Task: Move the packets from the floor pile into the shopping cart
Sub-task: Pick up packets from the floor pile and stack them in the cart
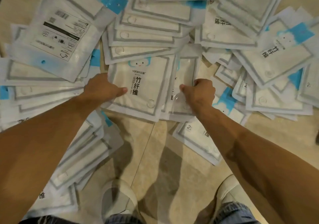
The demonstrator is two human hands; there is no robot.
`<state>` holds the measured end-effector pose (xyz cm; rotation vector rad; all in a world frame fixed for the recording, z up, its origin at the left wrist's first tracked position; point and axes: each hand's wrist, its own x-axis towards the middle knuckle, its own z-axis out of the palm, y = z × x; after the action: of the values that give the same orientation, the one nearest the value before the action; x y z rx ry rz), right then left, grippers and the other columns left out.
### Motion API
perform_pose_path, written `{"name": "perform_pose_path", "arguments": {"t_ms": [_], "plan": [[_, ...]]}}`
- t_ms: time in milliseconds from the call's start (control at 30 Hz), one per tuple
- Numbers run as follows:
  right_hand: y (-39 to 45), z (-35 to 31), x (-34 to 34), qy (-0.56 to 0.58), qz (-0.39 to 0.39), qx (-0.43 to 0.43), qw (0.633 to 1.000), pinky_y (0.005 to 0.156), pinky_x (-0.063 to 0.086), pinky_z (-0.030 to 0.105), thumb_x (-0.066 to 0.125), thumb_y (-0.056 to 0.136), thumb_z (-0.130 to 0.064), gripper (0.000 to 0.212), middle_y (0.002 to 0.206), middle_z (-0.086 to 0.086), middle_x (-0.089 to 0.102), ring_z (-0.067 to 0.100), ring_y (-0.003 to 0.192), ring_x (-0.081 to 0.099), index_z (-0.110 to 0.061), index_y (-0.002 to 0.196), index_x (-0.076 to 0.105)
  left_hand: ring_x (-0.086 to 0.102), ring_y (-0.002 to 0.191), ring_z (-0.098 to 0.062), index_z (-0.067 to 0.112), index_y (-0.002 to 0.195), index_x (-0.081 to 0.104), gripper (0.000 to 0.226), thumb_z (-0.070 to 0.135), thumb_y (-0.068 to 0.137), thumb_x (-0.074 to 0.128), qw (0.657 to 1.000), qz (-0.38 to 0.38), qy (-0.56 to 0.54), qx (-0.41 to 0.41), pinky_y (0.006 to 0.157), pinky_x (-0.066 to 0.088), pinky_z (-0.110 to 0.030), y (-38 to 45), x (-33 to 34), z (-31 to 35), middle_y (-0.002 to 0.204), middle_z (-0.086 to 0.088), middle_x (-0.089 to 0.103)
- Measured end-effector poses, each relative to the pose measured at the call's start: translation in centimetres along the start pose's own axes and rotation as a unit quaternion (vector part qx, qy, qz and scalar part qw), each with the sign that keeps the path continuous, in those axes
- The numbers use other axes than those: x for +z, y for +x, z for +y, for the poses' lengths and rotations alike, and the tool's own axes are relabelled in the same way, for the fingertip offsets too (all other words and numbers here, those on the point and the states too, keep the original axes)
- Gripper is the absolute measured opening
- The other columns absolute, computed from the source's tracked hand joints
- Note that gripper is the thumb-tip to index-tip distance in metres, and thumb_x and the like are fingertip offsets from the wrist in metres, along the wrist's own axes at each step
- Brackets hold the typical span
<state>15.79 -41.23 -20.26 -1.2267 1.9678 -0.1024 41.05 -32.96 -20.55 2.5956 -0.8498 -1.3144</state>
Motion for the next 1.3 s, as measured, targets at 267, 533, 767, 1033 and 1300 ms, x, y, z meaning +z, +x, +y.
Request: {"name": "perform_pose_path", "arguments": {"t_ms": [267,533,767,1033,1300], "plan": [[0.0,4.1,-3.5,0.088,0.076,0.027,0.993,0.068,0.054,0.037,0.085,0.078,-0.031,0.031,0.082,0.002,0.062,0.029,0.083,0.068,-0.016,0.082,0.058,0.065,0.109,-0.017,0.022,0.133,0.058,0.054,0.007,0.085,0.079,0.961,-0.094,-0.26,-0.018,0.093,0.047,-0.03,-4.9,1.0,-2.5,0.118,0.004,0.07],[-0.7,6.1,-10.0,0.26,-0.052,0.044,0.963,0.095,0.059,0.05,0.085,0.082,-0.012,0.071,0.13,0.01,0.07,0.027,0.107,0.073,-0.003,0.144,0.051,0.069,0.111,-0.022,0.019,0.125,0.067,0.046,0.004,0.083,0.079,0.94,-0.076,-0.331,-0.026,0.108,0.048,-0.048,-9.4,0.5,-2.6,0.115,-0.001,0.075],[-3.5,3.5,-18.1,0.272,-0.078,0.017,0.959,0.062,0.06,0.026,0.073,0.09,0.003,0.021,0.078,-0.007,0.078,0.014,0.074,0.077,-0.013,0.102,0.067,0.069,0.111,-0.02,0.015,0.126,0.063,0.058,0.012,0.074,0.088,0.916,-0.055,-0.398,-0.021,0.107,0.047,-0.047,-13.9,-4.6,1.3,0.116,0.001,0.076],[-10.0,-7.8,-28.7,0.323,-0.115,-0.017,0.939,0.084,0.061,0.048,0.076,0.087,0.0,0.024,0.103,0.014,0.079,0.035,0.096,0.076,-0.011,0.107,0.069,0.073,0.096,-0.024,0.014,0.105,0.068,0.033,-0.001,0.078,0.079,0.906,0.01,-0.423,0.022,0.082,0.058,-0.037,-21.7,-15.5,9.2,0.104,-0.005,0.077],[-24.6,-26.1,-43.5,0.379,-0.175,-0.062,0.907,0.067,0.066,0.043,0.069,0.089,0.007,0.025,0.101,0.018,0.078,0.033,0.088,0.078,-0.004,0.11,0.066,0.076,0.086,-0.025,0.009,0.111,0.069,0.038,-0.004,0.077,0.079,0.877,0.068,-0.468,0.086,0.074,0.064,-0.04,-36.4,-35.3,16.4,0.101,-0.01,0.078]]}}
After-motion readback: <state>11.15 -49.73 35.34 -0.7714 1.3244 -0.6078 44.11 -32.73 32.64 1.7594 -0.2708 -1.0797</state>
